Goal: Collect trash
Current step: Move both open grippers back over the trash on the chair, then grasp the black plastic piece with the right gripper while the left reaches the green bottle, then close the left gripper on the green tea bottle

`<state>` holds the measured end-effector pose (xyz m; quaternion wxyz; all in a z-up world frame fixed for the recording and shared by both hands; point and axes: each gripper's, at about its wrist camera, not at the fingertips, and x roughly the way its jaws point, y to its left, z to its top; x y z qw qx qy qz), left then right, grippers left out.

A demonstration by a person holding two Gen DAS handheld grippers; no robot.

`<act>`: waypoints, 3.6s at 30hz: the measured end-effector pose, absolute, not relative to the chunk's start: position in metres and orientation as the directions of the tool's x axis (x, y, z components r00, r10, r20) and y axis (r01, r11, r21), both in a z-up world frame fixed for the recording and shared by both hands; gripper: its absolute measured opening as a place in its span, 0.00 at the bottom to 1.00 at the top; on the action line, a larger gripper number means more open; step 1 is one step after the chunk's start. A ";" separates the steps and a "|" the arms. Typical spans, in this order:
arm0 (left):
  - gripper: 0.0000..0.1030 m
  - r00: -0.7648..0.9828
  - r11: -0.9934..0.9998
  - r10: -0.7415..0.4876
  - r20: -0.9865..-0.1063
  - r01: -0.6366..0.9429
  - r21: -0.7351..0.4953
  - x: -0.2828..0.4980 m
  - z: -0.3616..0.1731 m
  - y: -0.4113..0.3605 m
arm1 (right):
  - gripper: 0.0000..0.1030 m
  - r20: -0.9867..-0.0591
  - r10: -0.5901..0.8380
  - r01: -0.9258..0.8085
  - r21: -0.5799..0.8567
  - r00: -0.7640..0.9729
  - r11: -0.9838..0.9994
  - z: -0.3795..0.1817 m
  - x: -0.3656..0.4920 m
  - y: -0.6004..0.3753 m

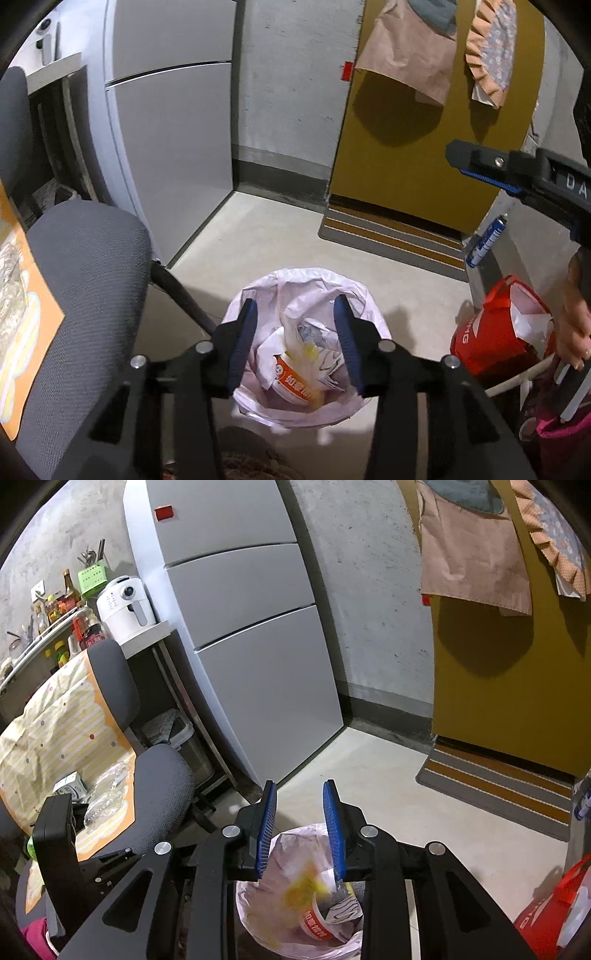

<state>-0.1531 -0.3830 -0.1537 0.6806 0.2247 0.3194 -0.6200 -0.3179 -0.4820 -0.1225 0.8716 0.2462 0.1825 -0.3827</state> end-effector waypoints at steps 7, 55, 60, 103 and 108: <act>0.41 0.156 0.258 -0.736 -0.658 0.964 -0.059 -0.123 -0.126 -0.337 | 0.28 -0.475 -0.550 0.711 0.283 0.687 0.643 -0.109 -0.299 -0.465; 0.58 0.716 0.938 -0.314 -0.624 0.336 -0.087 0.106 -0.091 -0.010 | 0.68 -0.613 -0.040 -0.194 -0.309 0.789 0.931 -0.120 0.098 -0.217; 0.58 0.714 0.942 -0.310 -0.627 0.319 -0.102 0.112 -0.090 -0.003 | 0.61 -0.636 -0.115 -0.291 -0.496 0.763 0.818 -0.143 0.118 -0.197; 0.74 0.614 0.926 -0.079 -0.785 0.337 0.170 0.282 -0.161 0.035 | 0.06 -0.591 0.159 0.098 0.379 0.791 0.920 -0.070 0.049 -0.306; 0.62 0.596 0.927 -0.126 -0.793 0.355 0.119 0.274 -0.155 0.037 | 0.06 -0.583 0.163 0.092 0.383 0.796 0.919 -0.069 0.043 -0.305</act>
